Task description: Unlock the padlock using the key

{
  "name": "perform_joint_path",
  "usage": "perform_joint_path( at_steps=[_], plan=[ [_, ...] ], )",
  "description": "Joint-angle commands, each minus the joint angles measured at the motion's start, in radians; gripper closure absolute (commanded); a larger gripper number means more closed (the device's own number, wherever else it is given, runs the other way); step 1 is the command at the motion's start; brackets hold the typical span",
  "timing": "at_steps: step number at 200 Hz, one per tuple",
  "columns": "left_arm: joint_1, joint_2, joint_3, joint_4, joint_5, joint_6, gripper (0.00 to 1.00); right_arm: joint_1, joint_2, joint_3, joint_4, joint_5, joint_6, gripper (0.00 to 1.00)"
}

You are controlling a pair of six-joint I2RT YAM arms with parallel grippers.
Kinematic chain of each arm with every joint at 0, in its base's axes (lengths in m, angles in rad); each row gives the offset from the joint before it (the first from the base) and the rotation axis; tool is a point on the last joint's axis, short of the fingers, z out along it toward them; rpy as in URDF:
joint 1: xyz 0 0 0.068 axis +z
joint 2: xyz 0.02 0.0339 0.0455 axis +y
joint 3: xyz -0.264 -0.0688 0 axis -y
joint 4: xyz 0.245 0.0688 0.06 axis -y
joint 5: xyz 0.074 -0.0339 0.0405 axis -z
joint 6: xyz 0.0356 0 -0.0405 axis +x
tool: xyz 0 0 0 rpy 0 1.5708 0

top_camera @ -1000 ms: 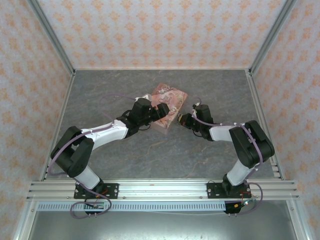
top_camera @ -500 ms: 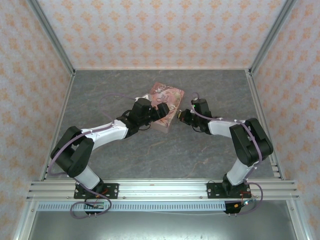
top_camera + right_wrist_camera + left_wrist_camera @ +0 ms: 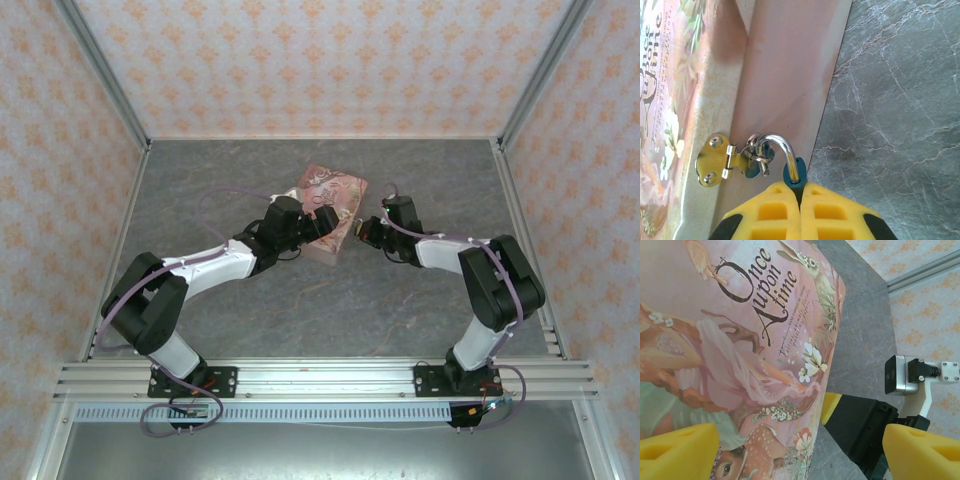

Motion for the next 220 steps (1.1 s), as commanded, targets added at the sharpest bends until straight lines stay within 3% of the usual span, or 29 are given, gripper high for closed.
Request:
perform_joint_path(
  at_steps=[1, 163, 220],
  plan=[
    [0.003, 0.056, -0.081, -0.269, -0.054, -0.017, 0.14, -0.076, -0.022, 0.035, 0.080, 0.158, 0.021, 1.00],
    [0.005, 0.048, -0.089, -0.259, -0.050, -0.023, 0.12, -0.078, 0.025, 0.090, 0.078, 0.188, 0.087, 1.00],
    [0.029, 0.005, -0.117, -0.270, -0.059, -0.021, 0.12, -0.083, -0.062, 0.062, 0.002, 0.230, -0.002, 1.00]
  ],
)
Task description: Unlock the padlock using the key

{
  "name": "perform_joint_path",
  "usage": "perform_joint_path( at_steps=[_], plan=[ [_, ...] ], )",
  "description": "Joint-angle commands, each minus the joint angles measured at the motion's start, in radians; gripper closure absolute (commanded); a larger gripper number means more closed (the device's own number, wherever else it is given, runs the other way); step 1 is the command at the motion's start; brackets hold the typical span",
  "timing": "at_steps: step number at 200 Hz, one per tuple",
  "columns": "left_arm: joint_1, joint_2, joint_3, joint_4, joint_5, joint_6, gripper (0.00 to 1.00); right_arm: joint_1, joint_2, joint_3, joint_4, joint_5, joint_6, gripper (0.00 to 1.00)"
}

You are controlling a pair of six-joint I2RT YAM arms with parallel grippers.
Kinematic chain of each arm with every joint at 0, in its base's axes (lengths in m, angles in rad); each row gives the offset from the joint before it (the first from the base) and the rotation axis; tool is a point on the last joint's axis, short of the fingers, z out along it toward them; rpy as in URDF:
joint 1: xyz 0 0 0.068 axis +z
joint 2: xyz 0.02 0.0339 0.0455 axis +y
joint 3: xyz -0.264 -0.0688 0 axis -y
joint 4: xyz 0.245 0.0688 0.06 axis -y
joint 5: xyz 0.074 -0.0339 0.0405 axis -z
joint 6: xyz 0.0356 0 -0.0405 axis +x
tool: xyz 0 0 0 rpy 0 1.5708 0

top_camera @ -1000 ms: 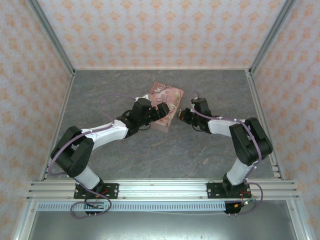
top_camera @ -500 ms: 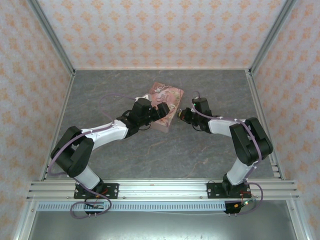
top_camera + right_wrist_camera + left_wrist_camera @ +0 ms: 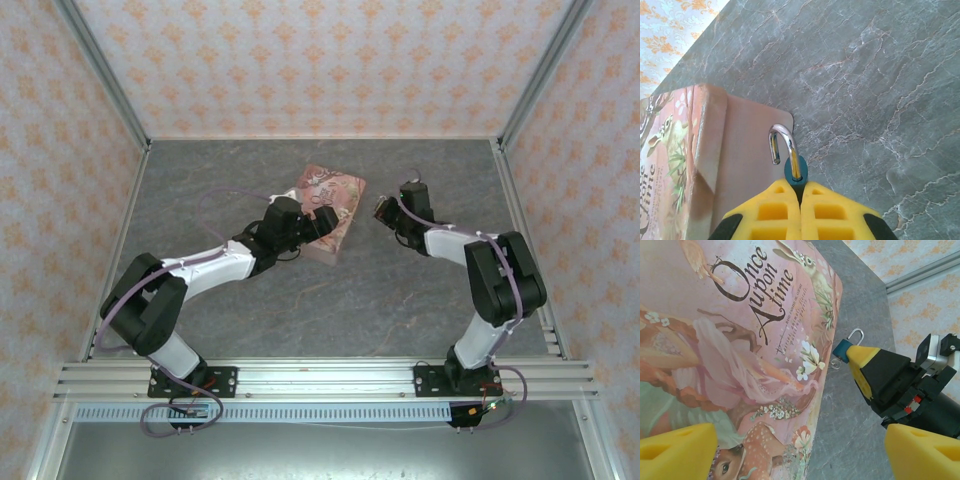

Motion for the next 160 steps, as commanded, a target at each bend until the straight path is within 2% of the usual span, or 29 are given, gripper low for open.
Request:
perform_joint_path(
  at_steps=[1, 40, 78, 103, 131, 160],
  plan=[
    [0.027, 0.025, -0.092, -0.283, -0.047, -0.021, 0.12, 0.003, -0.084, -0.011, -0.026, 0.054, -0.057, 1.00],
    [0.078, -0.034, -0.134, -0.290, -0.045, -0.015, 0.12, 0.003, -0.249, -0.104, -0.061, 0.002, -0.160, 1.00],
    [0.138, -0.081, -0.134, -0.316, -0.037, 0.017, 0.11, 0.003, -0.374, -0.132, -0.278, -0.158, -0.254, 1.00],
    [0.159, -0.118, -0.107, -0.309, -0.015, 0.063, 0.10, 0.003, -0.443, -0.173, -0.402, -0.268, -0.275, 1.00],
    [0.158, -0.181, -0.071, -0.309, -0.020, 0.124, 0.03, 0.015, -0.494, -0.215, -0.531, -0.374, -0.281, 1.00],
    [0.158, -0.258, -0.058, -0.305, -0.043, 0.176, 0.00, 0.058, -0.515, -0.268, -0.569, -0.434, -0.264, 1.00]
  ],
)
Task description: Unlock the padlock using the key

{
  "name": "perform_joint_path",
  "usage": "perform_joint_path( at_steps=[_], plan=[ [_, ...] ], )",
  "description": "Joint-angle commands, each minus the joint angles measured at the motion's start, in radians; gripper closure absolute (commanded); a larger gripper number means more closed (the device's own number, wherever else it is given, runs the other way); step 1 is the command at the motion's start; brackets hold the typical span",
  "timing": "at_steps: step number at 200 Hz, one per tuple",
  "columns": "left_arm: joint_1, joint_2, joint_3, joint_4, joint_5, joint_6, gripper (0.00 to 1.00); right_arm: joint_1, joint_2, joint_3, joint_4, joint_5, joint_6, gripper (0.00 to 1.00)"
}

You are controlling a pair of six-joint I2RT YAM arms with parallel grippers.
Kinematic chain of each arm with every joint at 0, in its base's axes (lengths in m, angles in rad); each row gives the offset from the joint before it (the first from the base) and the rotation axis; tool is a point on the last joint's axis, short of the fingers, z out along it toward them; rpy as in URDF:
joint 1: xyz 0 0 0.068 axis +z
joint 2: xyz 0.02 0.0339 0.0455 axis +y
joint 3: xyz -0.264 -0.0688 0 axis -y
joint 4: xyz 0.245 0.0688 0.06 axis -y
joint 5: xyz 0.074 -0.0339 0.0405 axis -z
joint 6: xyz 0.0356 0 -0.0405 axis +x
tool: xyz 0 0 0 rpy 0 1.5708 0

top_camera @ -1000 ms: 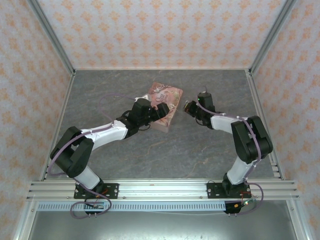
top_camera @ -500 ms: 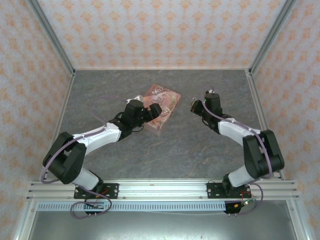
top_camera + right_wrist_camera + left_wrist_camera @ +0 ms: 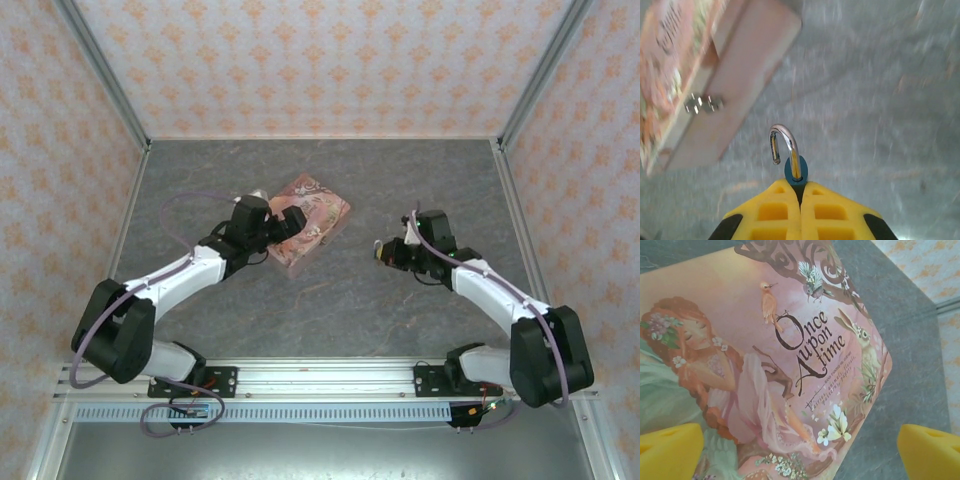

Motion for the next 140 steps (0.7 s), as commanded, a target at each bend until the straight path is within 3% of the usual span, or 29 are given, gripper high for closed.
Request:
perform_joint_path(
  at_steps=[1, 65, 96, 140],
  plan=[
    [0.008, -0.066, 0.012, -0.082, -0.035, 0.077, 0.00, 0.034, -0.030, -0.036, -0.093, -0.094, -0.008, 1.00],
    [0.007, -0.167, 0.002, -0.132, -0.082, 0.134, 0.00, 0.074, 0.053, -0.117, 0.016, -0.103, 0.053, 0.99],
    [0.009, -0.198, -0.012, -0.149, -0.112, 0.137, 0.00, 0.072, 0.052, -0.110, 0.011, -0.032, 0.046, 0.90],
    [0.021, -0.243, 0.001, -0.219, -0.172, 0.169, 0.00, 0.049, -0.038, -0.085, -0.058, 0.109, 0.014, 0.65]
  ],
)
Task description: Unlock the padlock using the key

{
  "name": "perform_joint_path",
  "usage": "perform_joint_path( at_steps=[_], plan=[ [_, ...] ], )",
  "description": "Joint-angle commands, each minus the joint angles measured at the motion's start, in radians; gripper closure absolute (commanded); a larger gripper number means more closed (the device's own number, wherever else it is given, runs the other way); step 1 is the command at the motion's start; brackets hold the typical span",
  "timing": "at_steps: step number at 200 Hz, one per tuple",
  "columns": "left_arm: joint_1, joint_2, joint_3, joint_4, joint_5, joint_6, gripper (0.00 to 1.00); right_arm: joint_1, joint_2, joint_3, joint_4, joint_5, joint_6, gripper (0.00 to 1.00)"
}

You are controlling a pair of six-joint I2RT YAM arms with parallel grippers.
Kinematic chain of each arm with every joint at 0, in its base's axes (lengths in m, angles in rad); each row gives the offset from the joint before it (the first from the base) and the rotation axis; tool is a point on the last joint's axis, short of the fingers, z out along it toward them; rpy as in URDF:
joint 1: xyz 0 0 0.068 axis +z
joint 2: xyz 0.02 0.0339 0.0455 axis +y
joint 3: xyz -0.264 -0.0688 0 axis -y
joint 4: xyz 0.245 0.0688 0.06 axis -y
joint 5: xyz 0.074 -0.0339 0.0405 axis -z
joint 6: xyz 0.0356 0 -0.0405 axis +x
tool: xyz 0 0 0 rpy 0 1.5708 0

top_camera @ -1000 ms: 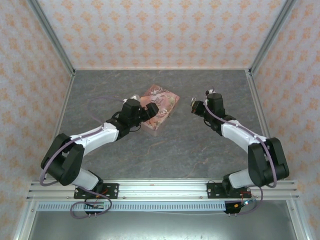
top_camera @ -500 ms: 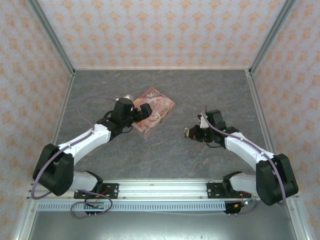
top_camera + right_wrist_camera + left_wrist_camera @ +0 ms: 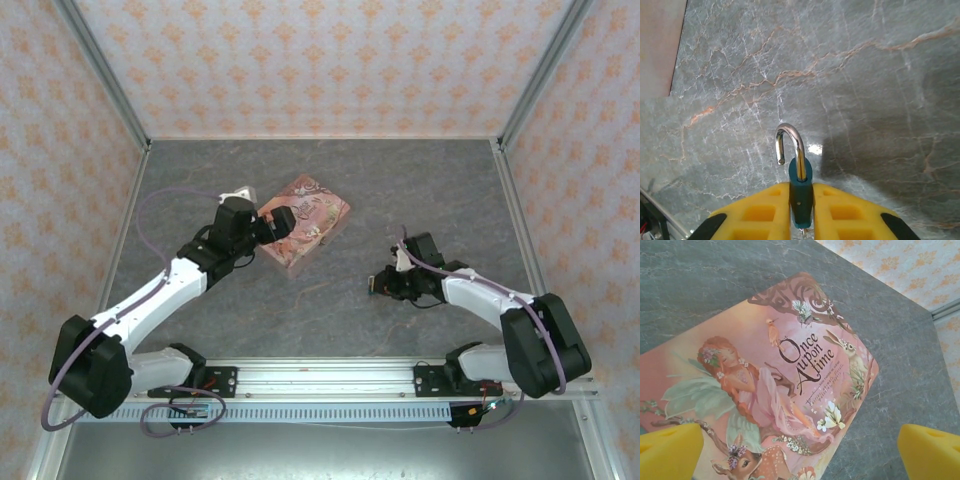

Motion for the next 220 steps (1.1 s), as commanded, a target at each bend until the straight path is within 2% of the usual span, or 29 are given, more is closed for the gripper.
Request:
perform_joint_path(
  at_steps=[1, 37, 62, 102, 117, 140, 170, 187, 220],
  plan=[
    [0.020, -0.053, 0.002, -0.089, -0.083, 0.051, 0.00, -0.020, -0.091, 0.033, -0.045, 0.131, -0.030, 0.65],
    [0.032, -0.112, 0.009, -0.131, -0.152, 0.105, 0.00, -0.100, -0.220, 0.059, -0.079, 0.226, -0.062, 0.53],
    [0.042, -0.167, 0.013, -0.169, -0.248, 0.145, 0.00, -0.111, -0.308, 0.109, -0.110, 0.369, -0.115, 0.43],
    [0.064, -0.251, -0.023, -0.177, -0.531, 0.196, 0.00, -0.132, -0.393, 0.151, -0.071, 0.533, -0.200, 0.24],
    [0.072, -0.266, -0.061, -0.130, -0.642, 0.231, 0.00, -0.143, -0.400, 0.145, -0.032, 0.602, -0.233, 0.17],
    [0.096, -0.260, -0.133, -0.029, -0.792, 0.263, 0.00, -0.177, -0.396, 0.100, 0.063, 0.714, -0.253, 0.00],
    [0.130, -0.183, -0.193, 0.078, -0.826, 0.383, 0.00, -0.261, -0.343, 0.012, 0.231, 0.730, -0.283, 0.01],
    [0.144, -0.136, -0.210, 0.102, -0.850, 0.408, 0.00, -0.293, -0.276, -0.015, 0.315, 0.716, -0.312, 0.01],
    [0.181, -0.098, -0.294, 0.263, -0.768, 0.500, 0.00, -0.325, -0.104, -0.045, 0.534, 0.665, -0.340, 0.01]
  ],
)
